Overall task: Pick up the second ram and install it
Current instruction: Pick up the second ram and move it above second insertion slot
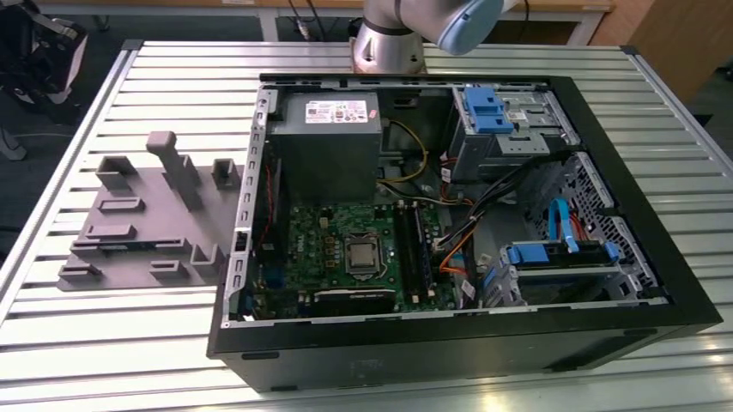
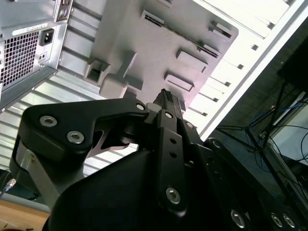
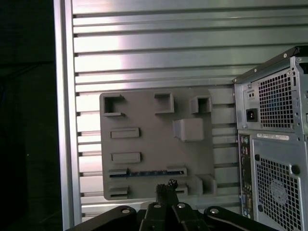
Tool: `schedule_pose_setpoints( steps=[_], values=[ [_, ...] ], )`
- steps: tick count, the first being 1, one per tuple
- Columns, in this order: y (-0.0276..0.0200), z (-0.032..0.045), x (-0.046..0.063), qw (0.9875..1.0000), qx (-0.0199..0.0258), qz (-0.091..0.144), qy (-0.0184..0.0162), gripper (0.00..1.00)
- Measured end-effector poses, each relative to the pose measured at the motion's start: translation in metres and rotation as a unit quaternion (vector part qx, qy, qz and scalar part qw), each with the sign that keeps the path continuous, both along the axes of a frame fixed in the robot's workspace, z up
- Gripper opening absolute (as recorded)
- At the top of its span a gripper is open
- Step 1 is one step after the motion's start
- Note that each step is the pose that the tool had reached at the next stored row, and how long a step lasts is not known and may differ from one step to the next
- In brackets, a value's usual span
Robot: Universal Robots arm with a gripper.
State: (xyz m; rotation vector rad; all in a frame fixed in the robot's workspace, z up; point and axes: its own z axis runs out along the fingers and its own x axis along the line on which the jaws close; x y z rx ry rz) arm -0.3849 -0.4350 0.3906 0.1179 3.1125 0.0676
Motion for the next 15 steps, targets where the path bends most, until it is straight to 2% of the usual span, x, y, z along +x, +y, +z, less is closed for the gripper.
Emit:
schedule_pose_setpoints(
  steps=[10, 15],
  values=[
    [0.0000, 0.0000, -0.0006, 1.0000, 0.0000, 0.001, 0.0000, 0.11],
    [0.0000, 0.0001, -0.0007, 0.9999, 0.0000, 0.014, 0.0001, 0.11]
  ],
)
